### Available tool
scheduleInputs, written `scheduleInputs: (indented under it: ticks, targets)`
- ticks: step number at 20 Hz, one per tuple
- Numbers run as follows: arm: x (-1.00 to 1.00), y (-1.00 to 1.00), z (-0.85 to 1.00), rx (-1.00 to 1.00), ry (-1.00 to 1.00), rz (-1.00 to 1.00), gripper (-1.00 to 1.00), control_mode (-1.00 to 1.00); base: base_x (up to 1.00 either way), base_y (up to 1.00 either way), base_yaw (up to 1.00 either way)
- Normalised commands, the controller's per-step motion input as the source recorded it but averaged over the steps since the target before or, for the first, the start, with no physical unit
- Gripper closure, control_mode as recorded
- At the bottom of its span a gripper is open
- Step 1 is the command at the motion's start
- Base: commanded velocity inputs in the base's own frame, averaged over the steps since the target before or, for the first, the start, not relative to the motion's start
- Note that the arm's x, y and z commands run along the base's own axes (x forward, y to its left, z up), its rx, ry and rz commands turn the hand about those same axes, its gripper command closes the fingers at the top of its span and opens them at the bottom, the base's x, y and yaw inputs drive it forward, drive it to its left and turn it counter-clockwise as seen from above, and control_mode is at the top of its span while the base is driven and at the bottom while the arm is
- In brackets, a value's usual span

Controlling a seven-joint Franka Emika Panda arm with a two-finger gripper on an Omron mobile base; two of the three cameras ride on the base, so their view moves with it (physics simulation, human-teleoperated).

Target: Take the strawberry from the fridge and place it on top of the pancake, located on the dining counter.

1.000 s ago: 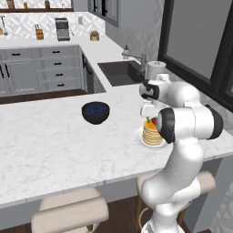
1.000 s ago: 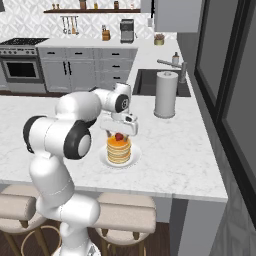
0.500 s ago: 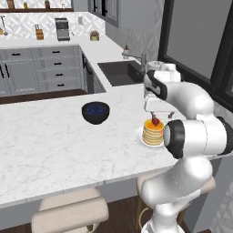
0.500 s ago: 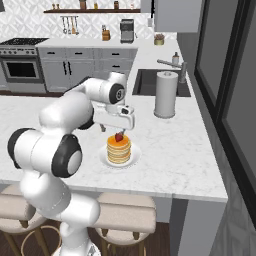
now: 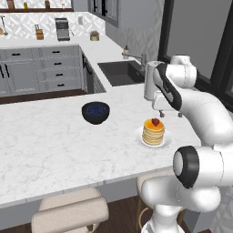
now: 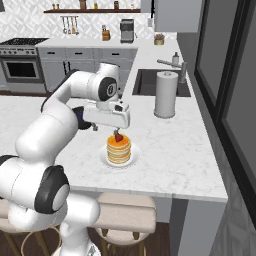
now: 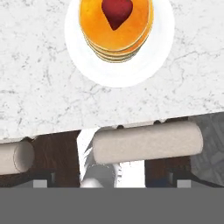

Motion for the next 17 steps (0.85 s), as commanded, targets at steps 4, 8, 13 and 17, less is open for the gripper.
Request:
scheduleInputs:
  ticks: [4, 8, 13, 17]
  targets:
    - [-0.57, 0.00, 0.59, 0.00, -0.06, 0.03, -1.00, -1.00, 0.00, 0.00, 0.00]
    - [-0.66, 0.00, 0.17, 0.00, -0.10, 0.04, -1.00, -1.00, 0.00, 0.00, 0.00]
    - [-0.88, 0.01, -0.03, 0.00, -0.06, 0.05, -1.00, -1.00, 0.00, 0.00, 0.00]
    - [-0.77, 0.02, 0.07, 0.00, -0.04, 0.05, -1.00, -1.00, 0.00, 0.00, 0.00]
